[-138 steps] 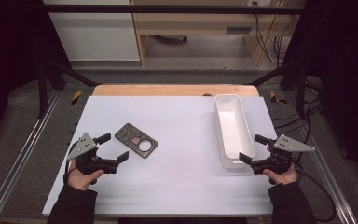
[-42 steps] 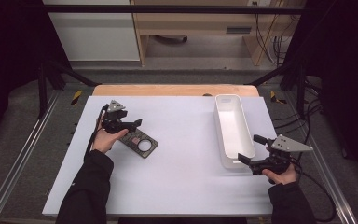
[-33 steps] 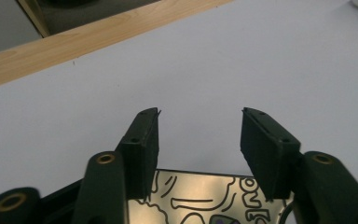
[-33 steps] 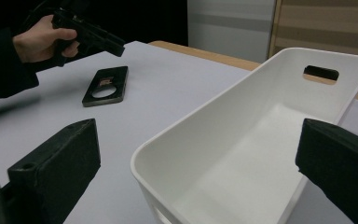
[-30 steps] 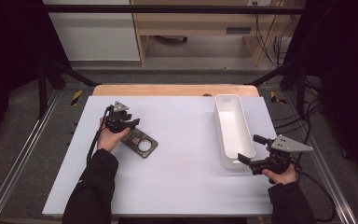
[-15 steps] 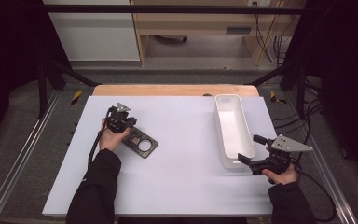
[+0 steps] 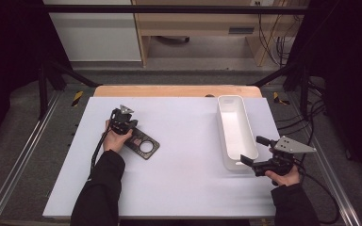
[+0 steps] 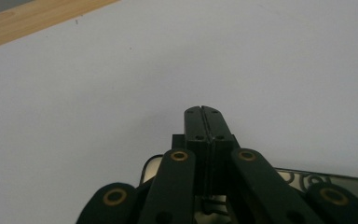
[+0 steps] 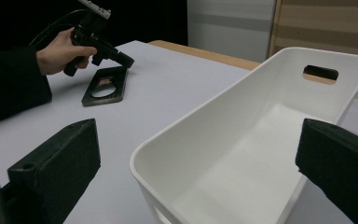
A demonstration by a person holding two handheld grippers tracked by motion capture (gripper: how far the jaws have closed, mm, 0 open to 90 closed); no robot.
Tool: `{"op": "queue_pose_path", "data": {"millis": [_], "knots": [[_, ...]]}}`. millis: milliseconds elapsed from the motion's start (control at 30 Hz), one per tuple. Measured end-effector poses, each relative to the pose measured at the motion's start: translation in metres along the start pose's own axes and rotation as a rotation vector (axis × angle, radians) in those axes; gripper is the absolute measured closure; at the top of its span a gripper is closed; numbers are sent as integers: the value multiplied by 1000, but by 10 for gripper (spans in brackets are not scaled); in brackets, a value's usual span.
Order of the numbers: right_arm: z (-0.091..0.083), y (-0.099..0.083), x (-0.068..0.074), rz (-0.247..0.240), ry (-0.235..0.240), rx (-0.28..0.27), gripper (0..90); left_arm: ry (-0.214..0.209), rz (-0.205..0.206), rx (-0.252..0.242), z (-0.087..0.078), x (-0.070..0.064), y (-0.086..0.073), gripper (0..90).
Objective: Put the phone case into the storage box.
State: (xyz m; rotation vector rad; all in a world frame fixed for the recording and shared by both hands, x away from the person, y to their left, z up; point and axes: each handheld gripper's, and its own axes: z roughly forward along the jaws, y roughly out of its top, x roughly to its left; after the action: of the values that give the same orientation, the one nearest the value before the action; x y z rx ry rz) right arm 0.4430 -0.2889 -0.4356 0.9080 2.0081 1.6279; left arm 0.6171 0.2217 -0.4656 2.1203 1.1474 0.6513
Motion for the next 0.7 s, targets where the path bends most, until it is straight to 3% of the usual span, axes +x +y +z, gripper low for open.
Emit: {"op": "queue_pose_path", "data": {"millis": [700], "knots": [[0, 0, 0, 0, 2, 2, 3, 22, 31, 30, 4, 2, -1, 891]]}}
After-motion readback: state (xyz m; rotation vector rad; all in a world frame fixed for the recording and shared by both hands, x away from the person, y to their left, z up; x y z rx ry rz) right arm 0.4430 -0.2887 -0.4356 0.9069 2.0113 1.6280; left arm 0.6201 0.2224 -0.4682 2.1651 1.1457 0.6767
